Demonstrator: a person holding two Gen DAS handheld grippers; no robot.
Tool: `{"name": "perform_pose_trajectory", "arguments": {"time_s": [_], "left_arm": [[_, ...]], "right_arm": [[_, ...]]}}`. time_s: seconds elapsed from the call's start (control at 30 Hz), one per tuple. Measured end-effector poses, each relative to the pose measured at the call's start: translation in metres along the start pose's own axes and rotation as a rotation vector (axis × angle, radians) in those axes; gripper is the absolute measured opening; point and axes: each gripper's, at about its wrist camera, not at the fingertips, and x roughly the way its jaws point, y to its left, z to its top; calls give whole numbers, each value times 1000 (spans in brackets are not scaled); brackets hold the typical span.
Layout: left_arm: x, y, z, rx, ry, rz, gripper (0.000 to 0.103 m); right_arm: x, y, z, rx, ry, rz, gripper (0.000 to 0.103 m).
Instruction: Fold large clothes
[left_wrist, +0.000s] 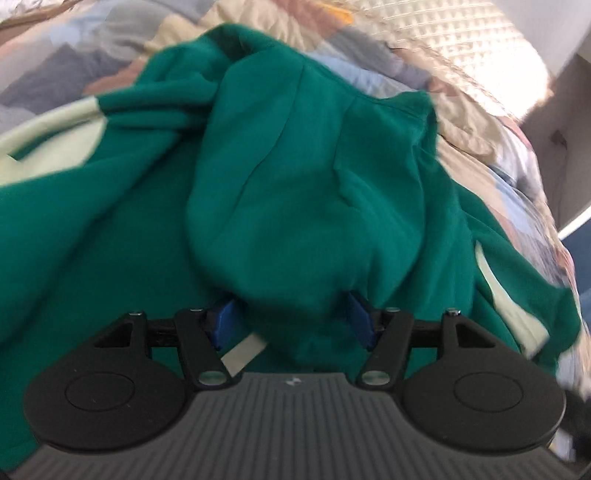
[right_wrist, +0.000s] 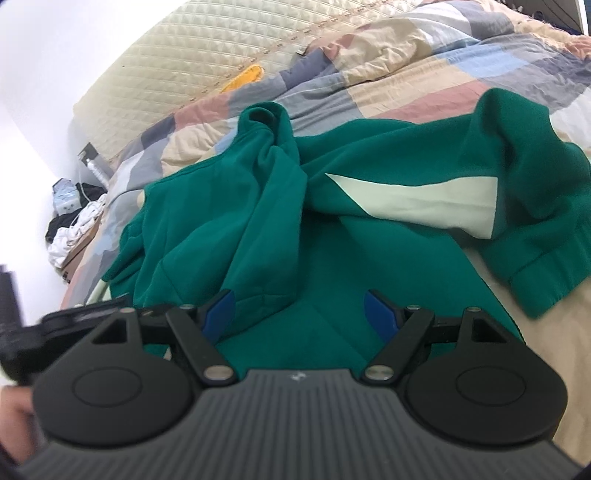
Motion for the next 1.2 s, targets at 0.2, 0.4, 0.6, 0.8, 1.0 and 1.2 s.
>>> {"name": "perform_pose_trajectory", "arguments": {"time_s": [0.2, 0.4, 0.6, 0.8, 1.0, 1.2], "left_arm": [[34, -4, 51, -41, -15, 60, 19], [42, -29, 152, 32, -137, 70, 9], [70, -64, 266, 141, -263, 96, 9], [118, -80, 371, 181, -445, 206, 9], [181, -57, 425, 144, -465, 320, 9], [190, -36, 424, 162, -407, 269, 49]], "right_arm": [[6, 7, -5, -28, 4, 9, 78], [33, 22, -10, -129, -26, -44, 78], [63, 38, -19, -253, -132, -64, 78], [94, 34, -12, -261, -213, -84, 78], [116, 27, -8, -230, -211, -82, 78], [123, 37, -11, -271, -214, -78, 79]]}}
